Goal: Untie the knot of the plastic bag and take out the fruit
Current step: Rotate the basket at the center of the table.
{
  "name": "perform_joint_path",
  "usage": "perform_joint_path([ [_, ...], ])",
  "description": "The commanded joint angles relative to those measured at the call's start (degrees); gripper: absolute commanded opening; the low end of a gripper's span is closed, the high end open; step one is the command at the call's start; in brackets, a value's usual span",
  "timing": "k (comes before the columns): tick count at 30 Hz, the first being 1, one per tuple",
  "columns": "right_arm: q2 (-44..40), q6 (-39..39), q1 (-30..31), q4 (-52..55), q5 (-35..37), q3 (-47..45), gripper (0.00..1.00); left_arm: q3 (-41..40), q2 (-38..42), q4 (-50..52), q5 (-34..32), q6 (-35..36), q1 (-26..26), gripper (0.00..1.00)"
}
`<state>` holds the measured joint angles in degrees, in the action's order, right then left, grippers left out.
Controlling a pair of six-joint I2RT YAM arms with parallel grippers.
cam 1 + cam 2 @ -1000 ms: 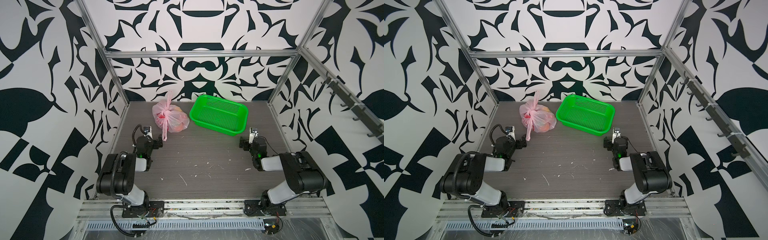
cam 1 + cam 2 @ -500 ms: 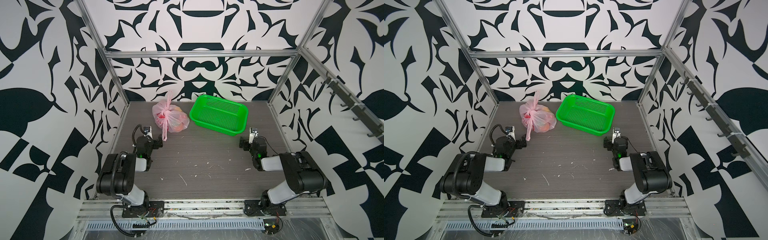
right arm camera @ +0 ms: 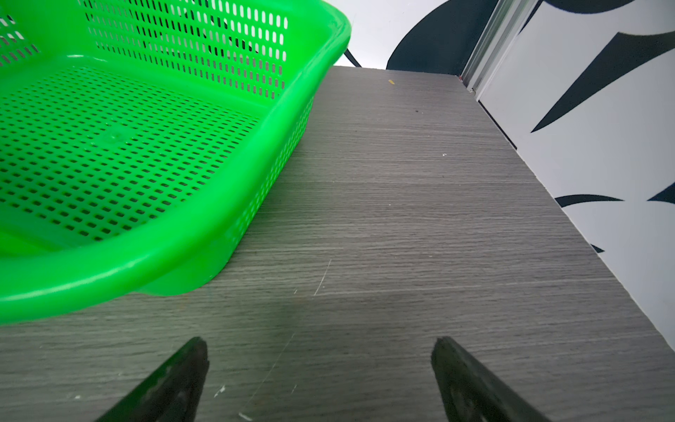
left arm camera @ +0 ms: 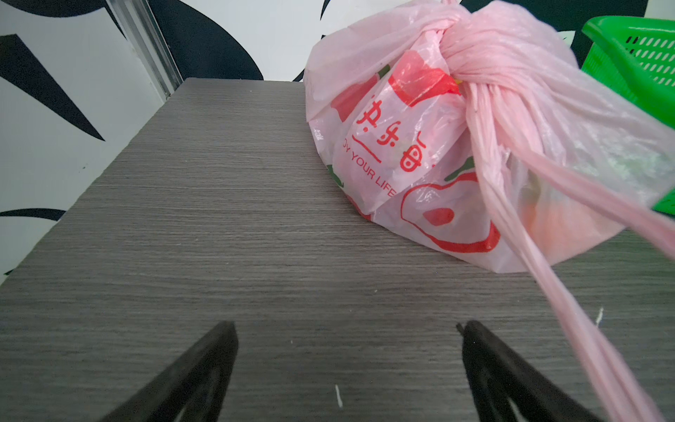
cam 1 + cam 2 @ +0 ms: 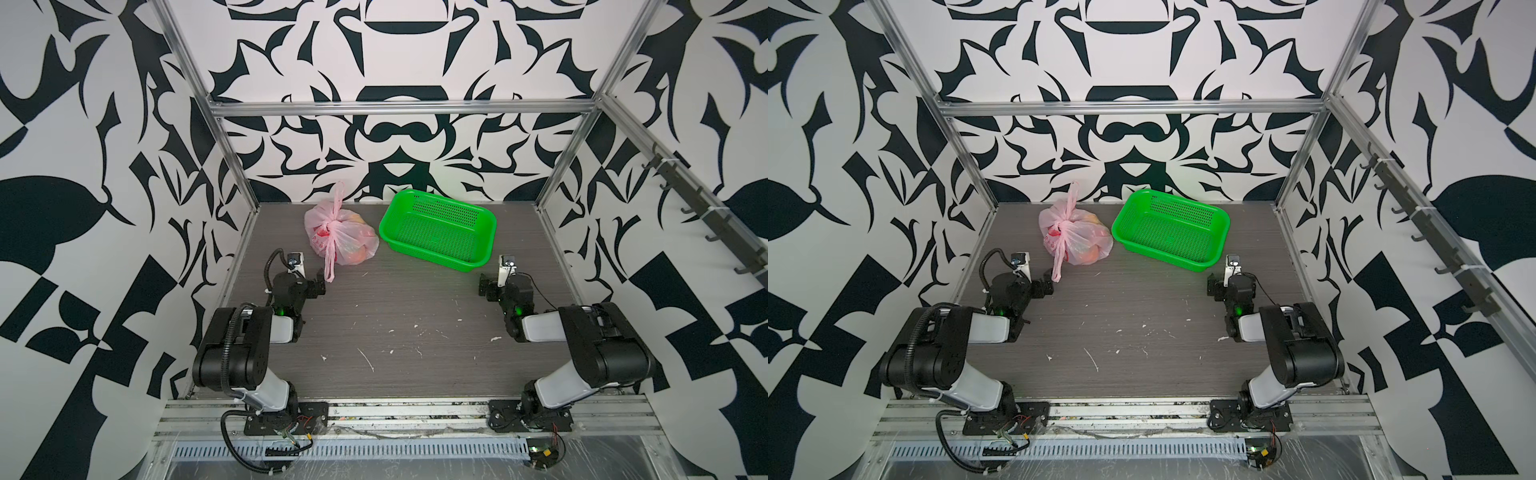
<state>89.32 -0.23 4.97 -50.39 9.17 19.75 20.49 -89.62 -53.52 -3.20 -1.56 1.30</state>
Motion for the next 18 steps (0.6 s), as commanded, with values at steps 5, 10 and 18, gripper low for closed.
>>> perform_joint_path([
  [5, -4.45, -0.58, 0.30, 2.20, -1.34, 0.91, 0.99, -0.42, 7.85, 4.86, 0.07, 0.22, 0.11, 1.00],
  [10, -13.46, 4.07, 0.30, 11.90, 5.64, 0.97, 0.99, 8.77, 22.37, 33.73, -10.83, -11.33, 0.00, 1.00],
  [18, -28.55, 15.23, -0.05, 43.49, 6.54, 10.04, 0.99, 19.85, 27.91, 57.94, 0.94, -36.08, -1.88, 1.00],
])
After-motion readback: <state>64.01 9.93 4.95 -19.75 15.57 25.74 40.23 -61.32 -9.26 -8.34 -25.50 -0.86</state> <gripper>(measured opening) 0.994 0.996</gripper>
